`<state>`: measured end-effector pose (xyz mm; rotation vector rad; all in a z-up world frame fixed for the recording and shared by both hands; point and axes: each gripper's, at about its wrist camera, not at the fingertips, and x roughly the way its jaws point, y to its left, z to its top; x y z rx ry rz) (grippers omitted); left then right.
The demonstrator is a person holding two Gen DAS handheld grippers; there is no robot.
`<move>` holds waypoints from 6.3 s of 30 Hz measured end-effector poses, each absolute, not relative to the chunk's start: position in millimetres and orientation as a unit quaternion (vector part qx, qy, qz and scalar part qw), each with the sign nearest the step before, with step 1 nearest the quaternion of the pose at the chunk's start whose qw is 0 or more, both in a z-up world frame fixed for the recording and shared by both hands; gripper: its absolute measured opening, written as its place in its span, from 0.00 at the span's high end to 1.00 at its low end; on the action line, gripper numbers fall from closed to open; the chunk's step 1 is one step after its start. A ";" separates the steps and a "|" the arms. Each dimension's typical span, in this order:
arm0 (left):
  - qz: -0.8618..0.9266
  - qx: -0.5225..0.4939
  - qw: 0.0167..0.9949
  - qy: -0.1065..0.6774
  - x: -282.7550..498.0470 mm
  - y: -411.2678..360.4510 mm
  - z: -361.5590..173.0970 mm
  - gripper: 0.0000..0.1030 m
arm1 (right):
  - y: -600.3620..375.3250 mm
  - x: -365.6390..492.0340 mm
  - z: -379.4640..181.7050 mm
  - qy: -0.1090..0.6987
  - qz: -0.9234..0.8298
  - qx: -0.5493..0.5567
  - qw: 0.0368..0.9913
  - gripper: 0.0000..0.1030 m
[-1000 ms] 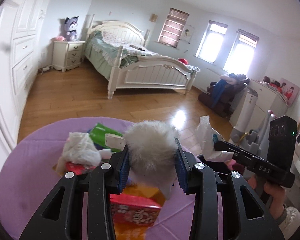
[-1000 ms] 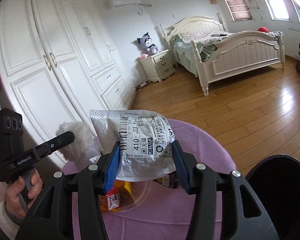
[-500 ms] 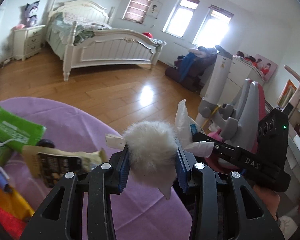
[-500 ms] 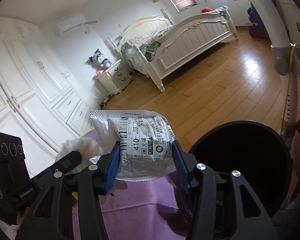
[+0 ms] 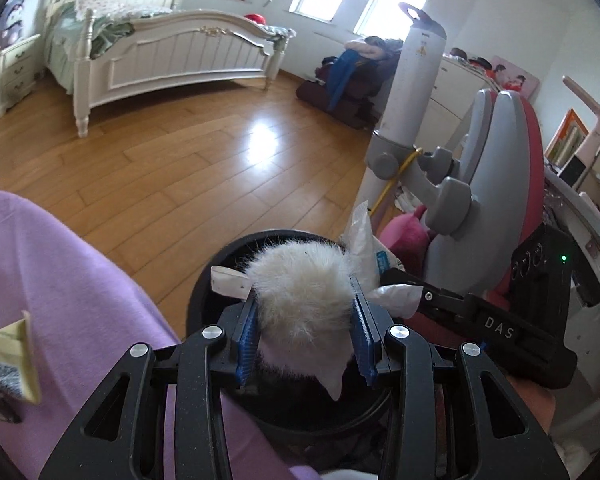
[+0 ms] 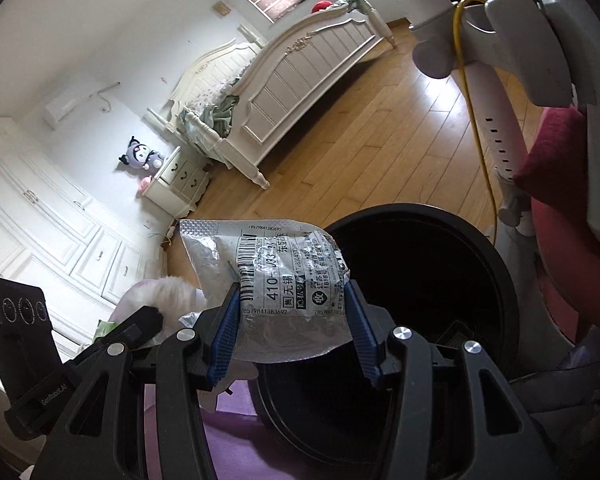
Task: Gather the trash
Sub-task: 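Carry the tissue and white packet over the bin and open both tools, then return both tools to the table and grasp the white plastic bag with the left tool, then carry the white plastic bag to the bin and open the left tool, then move both tools back over the table toward the red milk box and green pouch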
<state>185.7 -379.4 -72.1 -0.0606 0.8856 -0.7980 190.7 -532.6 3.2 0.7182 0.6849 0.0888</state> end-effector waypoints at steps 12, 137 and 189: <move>-0.374 0.000 0.814 0.444 190.9 -402.0 -78.9 0.55 | -560.5 179.5 -14.0 0.332 0.036 0.368 0.867 0.48; -0.383 0.022 0.826 0.412 179.7 -361.2 -52.9 0.90 | -458.0 190.3 48.0 0.345 0.095 0.158 0.920 0.98; -0.200 0.047 0.920 0.335 135.5 -161.7 12.9 0.09 | -387.4 191.5 53.4 0.358 0.146 0.159 0.908 0.34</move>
